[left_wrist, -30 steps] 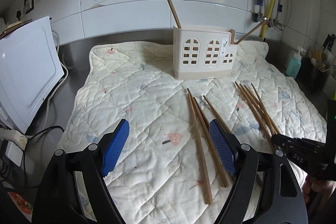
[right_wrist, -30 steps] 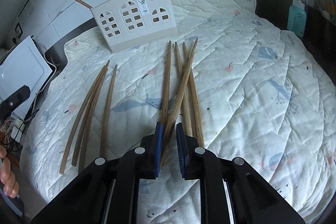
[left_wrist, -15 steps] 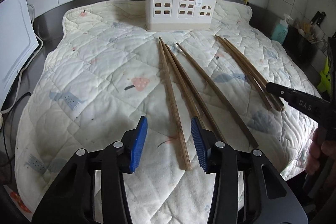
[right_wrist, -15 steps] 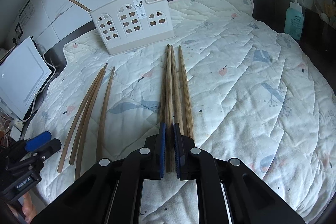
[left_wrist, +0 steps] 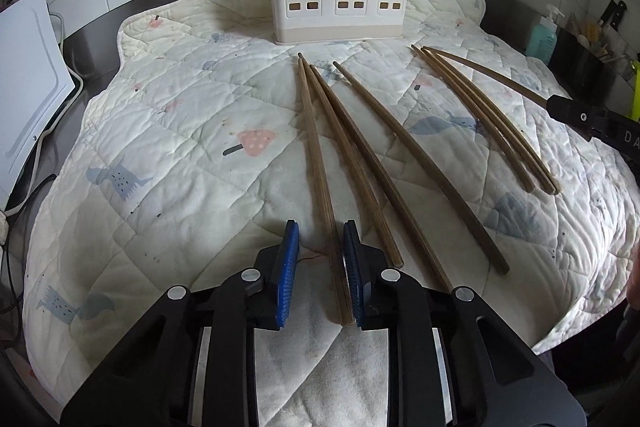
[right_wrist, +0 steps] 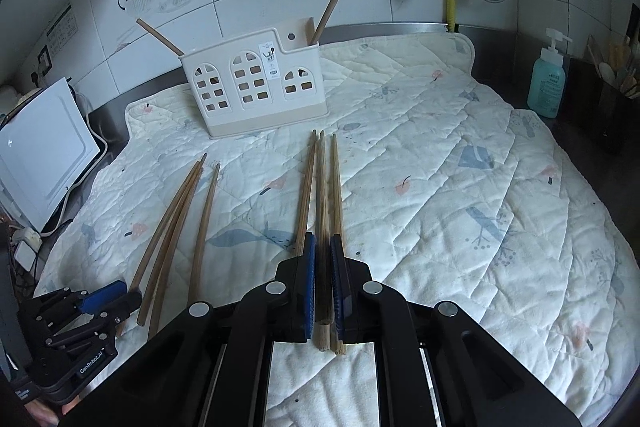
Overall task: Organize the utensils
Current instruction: 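Close the right tool on another wooden chopstick, then lift the chopstick with the right tool and carry it over the holder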
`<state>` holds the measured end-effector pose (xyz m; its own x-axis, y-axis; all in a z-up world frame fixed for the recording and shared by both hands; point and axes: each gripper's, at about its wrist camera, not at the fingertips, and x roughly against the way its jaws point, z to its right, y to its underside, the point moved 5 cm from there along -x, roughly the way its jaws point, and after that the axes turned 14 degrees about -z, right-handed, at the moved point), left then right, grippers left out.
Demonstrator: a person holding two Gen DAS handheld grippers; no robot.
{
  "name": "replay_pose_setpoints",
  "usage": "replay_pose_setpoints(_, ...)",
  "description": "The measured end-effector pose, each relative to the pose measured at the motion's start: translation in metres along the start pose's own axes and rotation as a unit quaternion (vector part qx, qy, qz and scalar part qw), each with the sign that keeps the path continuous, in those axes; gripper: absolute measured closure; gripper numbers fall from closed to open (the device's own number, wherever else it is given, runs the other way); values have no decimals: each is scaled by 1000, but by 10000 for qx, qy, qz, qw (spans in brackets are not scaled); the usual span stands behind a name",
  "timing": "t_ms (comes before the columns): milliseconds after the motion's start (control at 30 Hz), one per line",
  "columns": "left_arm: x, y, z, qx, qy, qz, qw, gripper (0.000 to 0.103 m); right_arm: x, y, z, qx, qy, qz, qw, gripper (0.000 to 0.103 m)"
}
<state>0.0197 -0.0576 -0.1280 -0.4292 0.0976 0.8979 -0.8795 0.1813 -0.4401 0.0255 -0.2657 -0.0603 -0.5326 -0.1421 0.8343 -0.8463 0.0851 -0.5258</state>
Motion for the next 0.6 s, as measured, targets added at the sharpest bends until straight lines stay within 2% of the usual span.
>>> replay_pose_setpoints(100, 0, 1, 2, -13, -85, 45, 10000, 82, 3, -2, -1, 48, 17, 53, 10000, 96)
replay_pose_setpoints(200, 0, 2, 6, -82, -213, 94, 9997, 87, 4, -3, -2, 75, -6, 75, 9999, 96)
replay_pose_setpoints(233, 0, 3, 7, -114, -196, 108, 9997, 93, 5, -3, -2, 85, -9, 88, 9999, 96)
replay_pose_setpoints(333, 0, 3, 10, -197, -281, 138, 9993, 95, 7, -5, -3, 120, -6, 120, 9999, 96)
replay_pose_setpoints(500, 13, -4, -1, 11, 250, 227, 9994, 96, 16, -10, -2, 187, 24, 236, 9995, 96)
replay_pose_setpoints(600, 28, -11, -7, 43, 375, 447, 9983, 97, 23, -15, -2, 224, 40, 351, 9991, 96)
